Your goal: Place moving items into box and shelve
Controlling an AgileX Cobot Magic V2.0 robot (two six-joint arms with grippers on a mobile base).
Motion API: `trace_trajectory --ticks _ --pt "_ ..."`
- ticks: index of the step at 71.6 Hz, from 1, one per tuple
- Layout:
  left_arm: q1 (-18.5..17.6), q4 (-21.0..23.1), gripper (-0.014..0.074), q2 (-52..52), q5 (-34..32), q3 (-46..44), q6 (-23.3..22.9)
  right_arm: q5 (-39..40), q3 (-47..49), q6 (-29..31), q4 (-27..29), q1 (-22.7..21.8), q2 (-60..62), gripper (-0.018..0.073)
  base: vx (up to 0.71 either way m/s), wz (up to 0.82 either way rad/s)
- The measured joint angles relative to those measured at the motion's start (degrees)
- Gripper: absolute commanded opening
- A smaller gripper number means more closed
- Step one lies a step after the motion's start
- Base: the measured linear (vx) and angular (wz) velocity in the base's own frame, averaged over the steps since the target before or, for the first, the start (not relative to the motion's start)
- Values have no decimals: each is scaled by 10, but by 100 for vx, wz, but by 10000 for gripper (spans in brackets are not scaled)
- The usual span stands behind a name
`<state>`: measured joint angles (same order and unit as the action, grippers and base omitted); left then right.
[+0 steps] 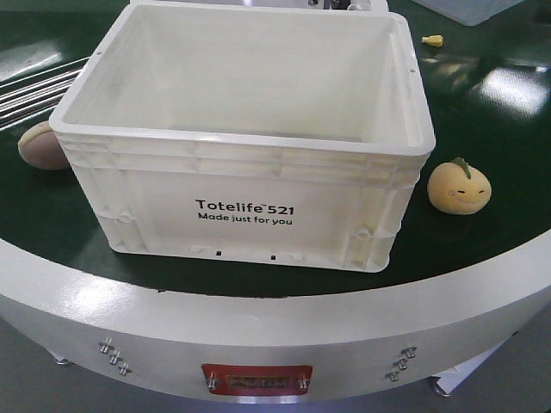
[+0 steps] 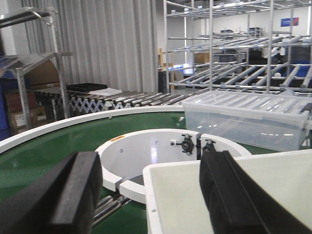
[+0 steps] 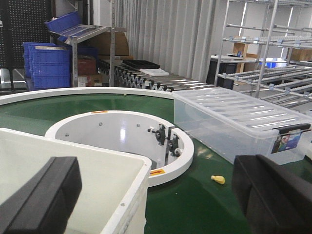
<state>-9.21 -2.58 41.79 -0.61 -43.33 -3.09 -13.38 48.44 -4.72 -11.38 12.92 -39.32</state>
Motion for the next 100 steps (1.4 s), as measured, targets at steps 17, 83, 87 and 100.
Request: trace_trajectory --ticks 17,83,87,100 --pt "56 0 556 -28 18 0 0 -23 0 -64 -67 -27 10 665 0 0" --pt "129 0 556 111 -7 -3 0 -31 2 -159 -151 -93 -138 578 0 0" --pt "129 0 556 143 -13 -3 0 -25 2 -159 -141 -92 -177 578 0 0" --pt "129 0 556 221 -35 -3 0 7 2 -161 -118 -92 -272 578 0 0"
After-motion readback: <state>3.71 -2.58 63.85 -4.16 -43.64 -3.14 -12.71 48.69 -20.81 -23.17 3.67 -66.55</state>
